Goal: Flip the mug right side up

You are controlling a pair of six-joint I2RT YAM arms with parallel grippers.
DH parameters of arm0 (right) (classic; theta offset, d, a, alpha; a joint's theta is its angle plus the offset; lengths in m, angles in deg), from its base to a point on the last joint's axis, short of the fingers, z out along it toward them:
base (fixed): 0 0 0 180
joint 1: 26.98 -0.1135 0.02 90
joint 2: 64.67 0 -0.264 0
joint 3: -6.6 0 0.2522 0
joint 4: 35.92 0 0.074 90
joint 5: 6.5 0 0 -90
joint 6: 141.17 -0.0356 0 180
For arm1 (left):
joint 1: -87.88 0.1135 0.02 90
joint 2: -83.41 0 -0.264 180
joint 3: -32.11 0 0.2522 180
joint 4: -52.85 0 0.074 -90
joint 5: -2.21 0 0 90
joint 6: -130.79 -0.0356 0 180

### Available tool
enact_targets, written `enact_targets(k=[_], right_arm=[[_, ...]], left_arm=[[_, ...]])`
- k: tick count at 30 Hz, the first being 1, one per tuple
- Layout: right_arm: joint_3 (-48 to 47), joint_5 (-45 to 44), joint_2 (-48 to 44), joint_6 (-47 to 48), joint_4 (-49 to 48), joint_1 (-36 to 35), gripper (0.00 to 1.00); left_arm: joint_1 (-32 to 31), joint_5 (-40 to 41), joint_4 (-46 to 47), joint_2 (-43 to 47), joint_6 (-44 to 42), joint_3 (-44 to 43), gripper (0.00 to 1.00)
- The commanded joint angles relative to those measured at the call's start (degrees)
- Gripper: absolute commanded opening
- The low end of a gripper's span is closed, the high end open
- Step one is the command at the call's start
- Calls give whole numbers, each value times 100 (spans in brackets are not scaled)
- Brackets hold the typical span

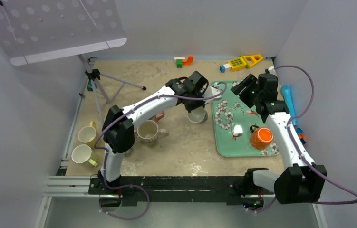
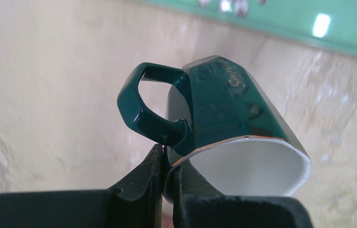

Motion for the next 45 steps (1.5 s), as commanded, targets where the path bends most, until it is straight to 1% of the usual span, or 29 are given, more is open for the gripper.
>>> enact_targets(k=[1,3,5,7,10,13,15,19,22,26,27,28,29,30,31,32,34,36,37,39,41,42,45], right_arm=[[-384,-564,-92,1668,444,-4,64],[-560,-682,24,2212,613,-4,64],[-852,-923,182,2666,874,-7,63],[-1097,-895,272,3084,1032,-14,62],[-1001,-947,65,3595,698,-19,63],[-502,-738,-445,3881,13,-12,65],[-431,-688,-632,4094,-121,-16,66],[-402,-813,-796,4393,-129,-17,68],[-453,-644,-674,4428,-6,-17,69],[-616,-1059,-421,4493,357,-19,75],[-599,-1095,-427,4487,371,-12,75],[-572,-1095,-445,4484,357,-16,77],[-554,-1106,-477,4480,345,-12,79],[-550,-1062,-493,4484,338,-14,88],[-561,-958,-489,4553,353,-15,91],[-579,-957,-482,4623,359,-16,93],[-630,-980,-456,4749,388,-13,94],[-702,-955,-437,4933,454,-15,96],[-747,-959,-425,5030,490,-14,96],[-784,-878,-418,5182,610,-15,97],[-712,-675,-401,5674,701,-15,97],[-680,-522,-374,5957,776,-20,97],[-762,-589,-206,6438,1118,-14,97]], left_arm=[[411,-52,-1737,666,-154,-331,0],[501,-86,-2175,660,-336,-169,0],[551,-51,-2383,681,-478,44,0],[607,-89,-2528,686,-570,159,0],[670,-102,-2624,622,-685,175,0],[704,-122,-2449,550,-841,293,0],[712,-218,-2315,481,-934,350,0],[712,-536,-2333,260,-1019,221,0],[713,-626,-2205,135,-1084,231,0],[713,-711,-2091,54,-1114,329,0],[713,-747,-2060,94,-1119,381,2],[713,-769,-2022,148,-1130,440,7],[713,-789,-1970,232,-1120,496,15],[713,-804,-1902,328,-1107,562,24],[711,-829,-1843,459,-1091,620,31],[713,-871,-1795,584,-1062,653,39],[711,-913,-1809,824,-993,612,50],[712,-957,-1937,1080,-929,450,56],[708,-982,-2019,1215,-910,368,62],[721,-1068,-2238,1497,-903,217,70],[726,-1105,-2400,1797,-884,164,78],[730,-1109,-2485,2009,-864,169,80],[836,-1234,-2611,2493,-770,390,83]])
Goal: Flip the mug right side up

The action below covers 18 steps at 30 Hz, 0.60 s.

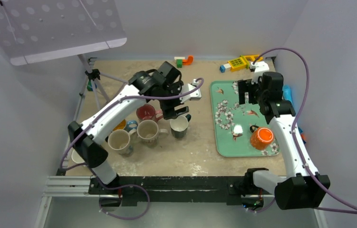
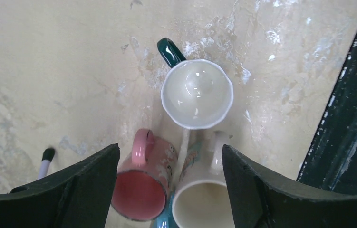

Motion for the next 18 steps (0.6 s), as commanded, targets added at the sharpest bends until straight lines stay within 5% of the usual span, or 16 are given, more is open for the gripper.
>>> enact_targets(k=[1,7,13,18], right_arm=[[-213,179,166,1162,461,-12,97],[345,-652,908,2281,746,-113,97],[124,-1207,2474,2224,1535,-170,85],[453,-1418,2662,2081,1550,-177,84]], left_arm=[[182,-348,-339,889,150,86,83],[522,-568,-359,1664,224,735,85],[560,-606,-109,2093,287,1208,85],[558,-608,-70,2219,244,1306,85]])
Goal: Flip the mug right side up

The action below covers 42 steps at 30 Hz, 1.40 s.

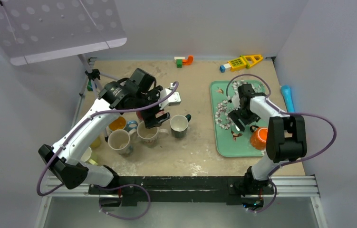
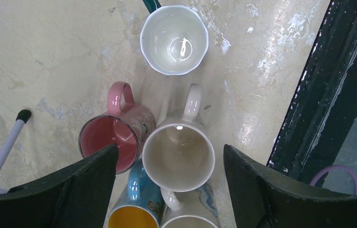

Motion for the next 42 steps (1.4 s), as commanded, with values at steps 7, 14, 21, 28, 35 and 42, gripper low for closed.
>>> enact_targets(k=[7,14,21,28,35,42], right_arm=[[234,-731,-402,-193,476,-23,70],[364,-869,-393,-68,306,-20,45],[232,-835,185,51,153,-22,30],[-327,-890,64,43,278,-25,0],[-898,-125,-1453,-202,-203,-376,0],[-872,1319,-3556,-739,-1708,-1360,0]], left_arm=[[21,-308,151,362,16,5,85],[16,-327,182,379,-9,5,85],[21,-328,182,408,-33,47,85],[16,-425,190,442,2,99,85],[48,-1280,-179,433,163,-319,85],[103,-2879,-747,330,321,-1216,91]])
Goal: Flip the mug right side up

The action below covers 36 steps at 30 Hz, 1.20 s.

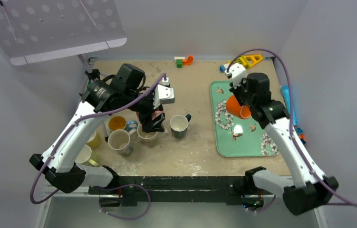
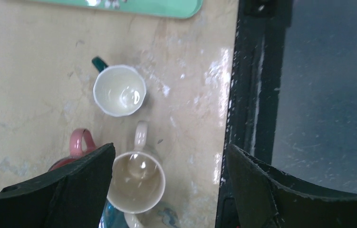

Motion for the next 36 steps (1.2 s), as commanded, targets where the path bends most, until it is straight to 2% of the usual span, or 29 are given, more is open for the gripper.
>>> enact_targets(k=[1,3,5,11,15,21,24,26,28,31,34,36], right_arm=[[-190,1563,-1225,-775,-1458,-369,0],[26,2267,-1613,-1489,-2247,-487,0],[214,2886,-1857,-2121,-2977,-645,0],[886,3851,-2257,-3681,-5068,-1156,0],[1371,4066,-2165,-4698,-6277,-1497,0],[1557,3966,-2068,-5137,-7116,-1886,0],[1568,3910,-1940,-5288,-7285,-2006,0],[1614,3849,-1856,-5299,-7368,-2078,0],[1638,3752,-1795,-5271,-7354,-2142,0],[1691,3649,-1769,-5199,-7290,-2192,0],[1801,3561,-1786,-5110,-7252,-2197,0],[1846,3521,-1797,-5061,-7198,-2197,0]], left_arm=[[39,-1462,-330,16,262,-812,93],[36,-1699,-287,-22,541,-1143,99],[31,-1815,35,-2,1045,-1346,100],[32,-2033,1342,243,2432,-1350,100],[-16,-2196,1707,160,3036,-1264,100],[-205,-2154,1897,-186,3550,-957,100],[-331,-2040,2001,-345,3667,-855,96],[-355,-1872,2062,-456,3700,-889,89],[-359,-1865,2104,-527,3713,-962,78],[-355,-1979,2198,-570,3768,-992,53],[-355,-2151,2200,-583,3753,-894,36],[-363,-2237,2112,-614,3728,-856,16]])
